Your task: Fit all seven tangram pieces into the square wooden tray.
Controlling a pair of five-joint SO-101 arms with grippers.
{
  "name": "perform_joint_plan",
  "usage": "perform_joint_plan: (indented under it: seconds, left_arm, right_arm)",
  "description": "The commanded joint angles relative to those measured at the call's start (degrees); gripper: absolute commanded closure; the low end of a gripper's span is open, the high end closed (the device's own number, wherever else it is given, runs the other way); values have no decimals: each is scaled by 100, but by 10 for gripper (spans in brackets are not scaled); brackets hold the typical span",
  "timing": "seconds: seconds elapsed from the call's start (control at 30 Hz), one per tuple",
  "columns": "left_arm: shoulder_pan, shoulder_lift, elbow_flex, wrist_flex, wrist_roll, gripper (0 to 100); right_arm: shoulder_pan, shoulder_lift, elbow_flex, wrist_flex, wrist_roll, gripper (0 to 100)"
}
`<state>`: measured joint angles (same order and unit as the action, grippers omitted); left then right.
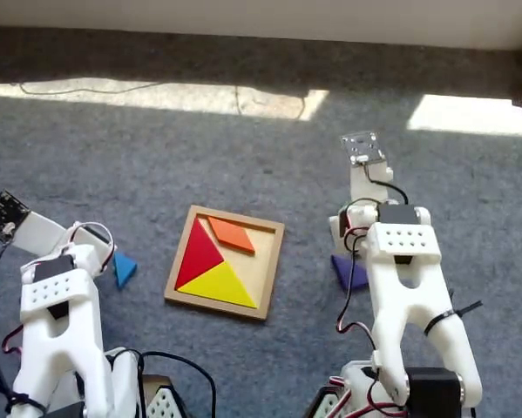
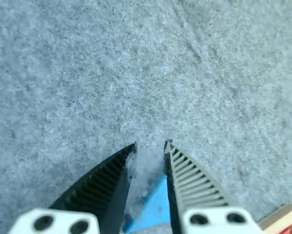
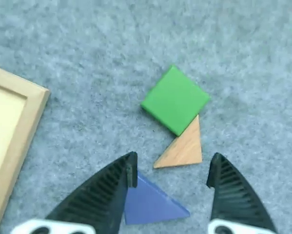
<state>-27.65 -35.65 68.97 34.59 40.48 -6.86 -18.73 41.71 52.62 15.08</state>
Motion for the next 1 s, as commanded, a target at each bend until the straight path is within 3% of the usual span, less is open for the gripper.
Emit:
perform_joint_plan:
  seconds: [0.0, 0.17, 0.4, 0.73, 0.97]
  left_arm:
    - [-48, -145, 215, -615, -229, 895]
    - [-48, -145, 312, -826, -229, 895]
    - [-48, -145, 312, -835, -229, 895]
    - [-48, -145, 312, -835, -229, 895]
    - [-57, -145, 312, -835, -229, 895]
  right_arm:
    - [-84, 602, -673, -127, 9, 761]
    - [-84, 1657, -1622, 338, 818, 760]
    - [-66, 2167, -2747, 1613, 897, 760]
    - [154, 2738, -2826, 1490, -818, 760]
    - [303, 3398, -2853, 1490, -1354, 763]
